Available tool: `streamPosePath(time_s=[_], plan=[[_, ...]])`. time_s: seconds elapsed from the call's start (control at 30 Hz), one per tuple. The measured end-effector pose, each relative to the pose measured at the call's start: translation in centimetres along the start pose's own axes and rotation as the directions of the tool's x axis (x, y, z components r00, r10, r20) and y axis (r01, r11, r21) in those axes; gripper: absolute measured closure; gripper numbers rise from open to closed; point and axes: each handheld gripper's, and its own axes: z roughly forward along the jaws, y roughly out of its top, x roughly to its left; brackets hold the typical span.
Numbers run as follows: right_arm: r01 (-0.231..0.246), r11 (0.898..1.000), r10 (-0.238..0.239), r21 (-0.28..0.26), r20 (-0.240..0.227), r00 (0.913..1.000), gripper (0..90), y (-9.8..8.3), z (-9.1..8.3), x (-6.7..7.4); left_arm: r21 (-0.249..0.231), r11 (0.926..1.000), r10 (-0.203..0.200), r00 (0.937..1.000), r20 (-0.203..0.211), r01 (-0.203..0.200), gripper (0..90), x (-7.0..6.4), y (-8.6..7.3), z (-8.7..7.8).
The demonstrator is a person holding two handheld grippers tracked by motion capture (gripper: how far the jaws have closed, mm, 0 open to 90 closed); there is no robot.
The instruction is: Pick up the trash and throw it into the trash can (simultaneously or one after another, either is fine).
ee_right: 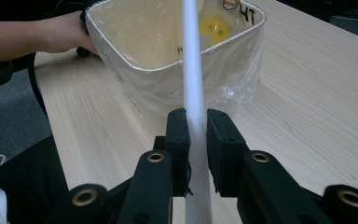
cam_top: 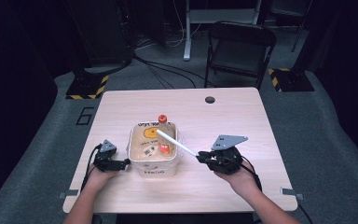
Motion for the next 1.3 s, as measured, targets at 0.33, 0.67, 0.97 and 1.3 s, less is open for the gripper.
streamPosePath(time_s=[0.33, 0.67, 0.97, 1.3], plan=[[0.022, 1.000, -0.022, 0.002, -0.008, 0.9997, 78.7, 1.2, 1.3, 0.8, 0.001, 1.0000, -0.001, 1.0000, 0.000, 0.001, 13.5, 0.0, 0.0, 0.0], [0.017, 1.000, -0.017, 0.017, -0.001, 0.9998, 78.6, 2.2, 2.3, 1.3, 0.002, 1.0000, -0.001, 1.0000, 0.000, 0.001, 13.5, 0.0, 0.0, 0.0], [0.011, 1.000, -0.011, 0.029, 0.008, 0.9999, 78.6, 2.6, 2.8, 1.4, 0.001, 1.0000, -0.001, 1.0000, 0.000, 0.001, 13.5, 0.0, 0.0, 0.0], [0.007, 0.999, -0.008, 0.041, 0.017, 0.9998, 78.5, 3.3, 3.9, 1.7, 0.002, 1.0000, 0.000, 1.0000, 0.001, 0.000, 13.5, 0.0, 0.0, 0.0]])
